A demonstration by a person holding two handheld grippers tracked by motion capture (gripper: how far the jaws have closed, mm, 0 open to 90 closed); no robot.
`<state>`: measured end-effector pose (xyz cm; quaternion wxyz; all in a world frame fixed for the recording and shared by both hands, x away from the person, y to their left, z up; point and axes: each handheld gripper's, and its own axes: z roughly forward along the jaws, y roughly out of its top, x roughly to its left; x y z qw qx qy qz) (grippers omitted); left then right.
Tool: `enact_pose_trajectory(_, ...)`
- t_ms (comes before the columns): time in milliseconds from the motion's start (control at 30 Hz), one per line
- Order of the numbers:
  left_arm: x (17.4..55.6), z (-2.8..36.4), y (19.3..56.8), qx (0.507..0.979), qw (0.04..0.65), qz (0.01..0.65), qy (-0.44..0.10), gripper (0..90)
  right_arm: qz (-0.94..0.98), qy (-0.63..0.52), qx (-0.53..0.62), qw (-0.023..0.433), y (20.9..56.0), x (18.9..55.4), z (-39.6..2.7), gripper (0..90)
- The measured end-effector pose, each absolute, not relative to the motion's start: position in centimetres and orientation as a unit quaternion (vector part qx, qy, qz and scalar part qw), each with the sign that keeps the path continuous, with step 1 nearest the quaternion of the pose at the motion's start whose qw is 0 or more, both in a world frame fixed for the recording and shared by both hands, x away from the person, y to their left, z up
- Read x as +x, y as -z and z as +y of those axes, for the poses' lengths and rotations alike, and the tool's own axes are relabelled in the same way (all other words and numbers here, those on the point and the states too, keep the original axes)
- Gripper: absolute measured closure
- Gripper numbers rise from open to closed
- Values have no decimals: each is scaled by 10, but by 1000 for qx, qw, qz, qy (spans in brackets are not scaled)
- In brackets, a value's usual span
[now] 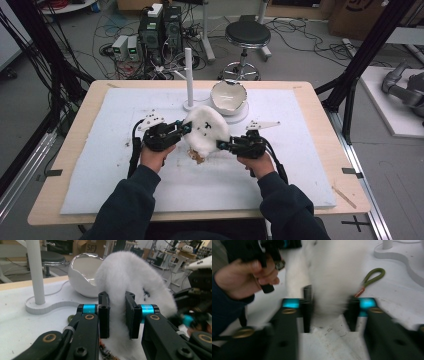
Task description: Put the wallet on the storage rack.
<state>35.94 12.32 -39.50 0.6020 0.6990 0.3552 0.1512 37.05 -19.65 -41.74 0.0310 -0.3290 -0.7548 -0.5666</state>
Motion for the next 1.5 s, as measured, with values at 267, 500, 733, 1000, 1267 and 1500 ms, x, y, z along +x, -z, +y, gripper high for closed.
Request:
enact_pose_trajectory(267,358,113,403,771,536,331,-87,740,-732,588,-342,-22,407,370,-216,783)
enact_pose_trajectory(500,362,130,387,755,556,326,-119,465,-757,572,-313,-48,392,370,-223,789)
enact_pose_trajectory(733,373,122,363,756,577,276,-142,421,-788,551,-275,-13,393,372,-217,788)
enact_pose_trajectory(1000,378,106,379,808,528,251,-77,715,-797,543,-264,-11,391,371,-213,782)
enact_pose_trajectory(1267,371,117,378,747,603,266,-89,786,-752,568,-327,-74,391,372,-227,447)
enact_pose_trajectory(1500,367,125,375,712,641,266,-105,785,-758,569,-317,-35,399,374,-222,453)
